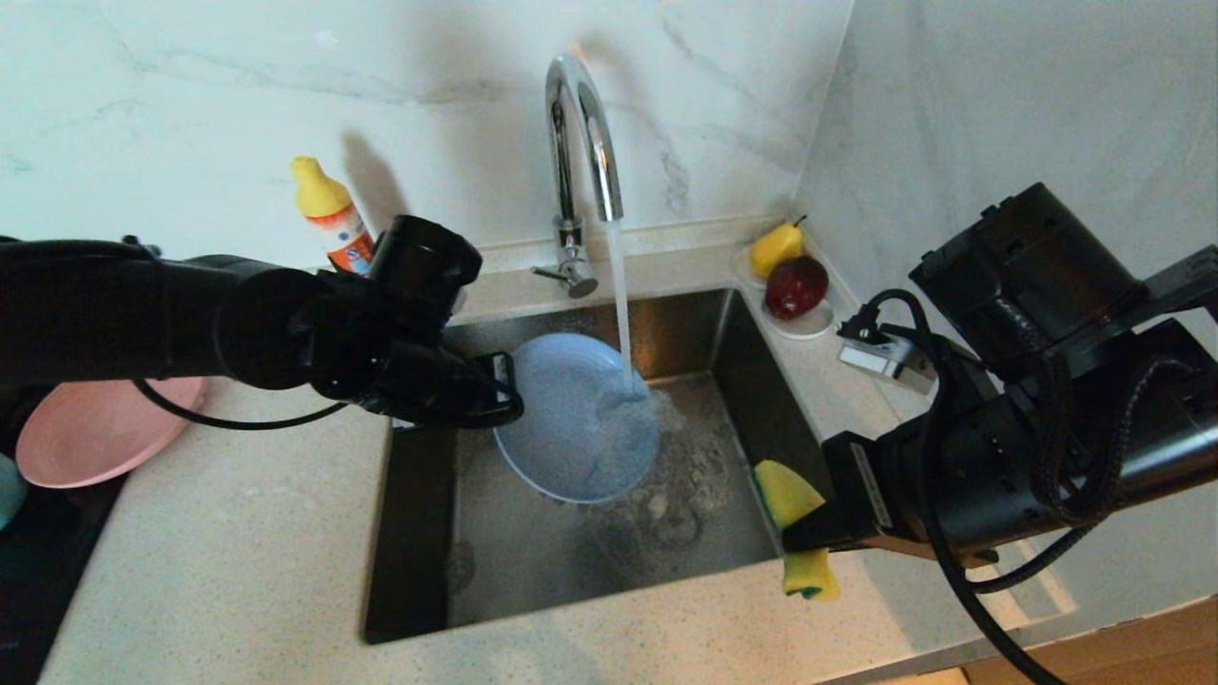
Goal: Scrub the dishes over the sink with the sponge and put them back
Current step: Wash the plate
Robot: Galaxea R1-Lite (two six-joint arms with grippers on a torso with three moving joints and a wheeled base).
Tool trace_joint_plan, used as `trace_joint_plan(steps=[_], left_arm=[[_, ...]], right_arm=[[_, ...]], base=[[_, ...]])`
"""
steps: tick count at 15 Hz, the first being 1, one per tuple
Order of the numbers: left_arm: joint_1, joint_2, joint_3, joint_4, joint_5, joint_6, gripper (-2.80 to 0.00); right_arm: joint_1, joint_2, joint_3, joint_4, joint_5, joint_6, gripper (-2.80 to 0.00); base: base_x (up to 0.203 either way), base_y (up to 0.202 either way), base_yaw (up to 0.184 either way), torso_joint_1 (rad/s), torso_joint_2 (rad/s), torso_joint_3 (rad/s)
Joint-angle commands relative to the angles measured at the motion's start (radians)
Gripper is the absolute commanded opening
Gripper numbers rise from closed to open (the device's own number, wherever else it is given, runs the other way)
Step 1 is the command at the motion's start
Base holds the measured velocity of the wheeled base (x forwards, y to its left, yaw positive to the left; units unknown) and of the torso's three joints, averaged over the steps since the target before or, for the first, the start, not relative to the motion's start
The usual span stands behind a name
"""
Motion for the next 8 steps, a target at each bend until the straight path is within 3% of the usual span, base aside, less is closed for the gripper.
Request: trace_joint_plan(steps=[1,4,8], left_arm=[[0.015,-0.148,0.068,-0.006,0.07,0.034,-2.8],[0.055,-0.28,0.168,-0.086,0.092,0.111,-2.8],[0.091,-0.397,0.326,-0.355,0.199,0.32,-2.8]], right_arm=[[0.002,-0.001,0.001,0.003,0.003,0.004,-2.8],[0.002,-0.007,0.009,0.006,0.001,0.004,-2.8],[0.003,-0.016,0.026,0.006,0.001,0.004,-2.8]], base=[[0.0,0.0,0.0,0.0,0.0,0.0],[0.0,0.0,0.0,0.0,0.0,0.0],[0.0,0.0,0.0,0.0,0.0,0.0]])
